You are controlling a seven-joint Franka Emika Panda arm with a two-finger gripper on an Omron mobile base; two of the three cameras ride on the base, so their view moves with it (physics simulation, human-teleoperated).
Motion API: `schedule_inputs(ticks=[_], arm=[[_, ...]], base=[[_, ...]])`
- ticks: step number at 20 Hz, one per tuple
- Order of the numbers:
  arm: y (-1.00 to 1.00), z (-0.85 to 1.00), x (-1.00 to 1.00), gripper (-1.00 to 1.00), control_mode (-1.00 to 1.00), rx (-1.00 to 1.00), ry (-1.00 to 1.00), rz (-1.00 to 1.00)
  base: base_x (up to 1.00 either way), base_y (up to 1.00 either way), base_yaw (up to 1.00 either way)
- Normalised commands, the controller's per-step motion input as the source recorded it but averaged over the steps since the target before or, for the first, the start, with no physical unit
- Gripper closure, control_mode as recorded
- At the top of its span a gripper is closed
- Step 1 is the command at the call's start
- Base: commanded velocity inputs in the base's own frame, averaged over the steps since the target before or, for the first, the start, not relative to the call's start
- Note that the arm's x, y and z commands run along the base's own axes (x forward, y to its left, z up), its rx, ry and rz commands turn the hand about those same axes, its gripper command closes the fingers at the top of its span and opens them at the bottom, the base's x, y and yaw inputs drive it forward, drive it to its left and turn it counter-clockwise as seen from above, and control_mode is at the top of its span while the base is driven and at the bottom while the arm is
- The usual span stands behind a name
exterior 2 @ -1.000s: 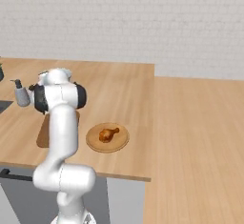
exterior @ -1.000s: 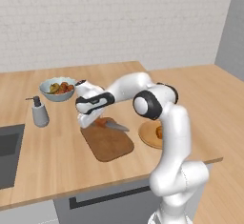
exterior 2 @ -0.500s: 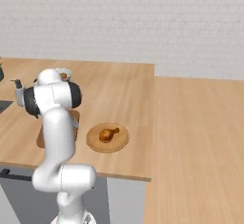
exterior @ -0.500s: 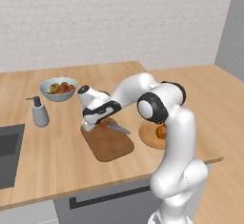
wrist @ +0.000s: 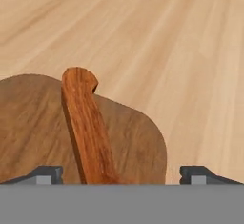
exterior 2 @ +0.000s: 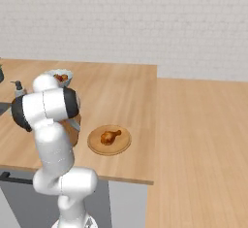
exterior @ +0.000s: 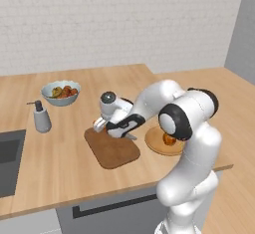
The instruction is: Pick up the knife from the drawer and place it on the cutting board. Then place the meat from the plate to the cutting board.
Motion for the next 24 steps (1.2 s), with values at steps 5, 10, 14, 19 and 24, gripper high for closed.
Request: schedule_inputs(ticks=[5,10,14,19,24], arm=[[-0.35,1.0,-0.4,-1.0,-1.0,0.16,0.0,-0.16],[-0.99,0.98,-0.33,-1.0,-1.0,0.13,0.26,-0.48],[-1.0,0.84,-0.19,-1.0,-1.0,0.14,0.37,-0.58],[-1.0,0.13,-0.78,-1.0,-1.0,0.13,0.18,-0.47],[-0.81,-0.46,-0.83,-1.0,-1.0,0.02,-0.01,-0.36]], base=[[0.0,0.0,0.0],[0.0,0.0,0.0],[0.0,0.0,0.0],[0.0,0.0,0.0],[0.0,0.0,0.0]])
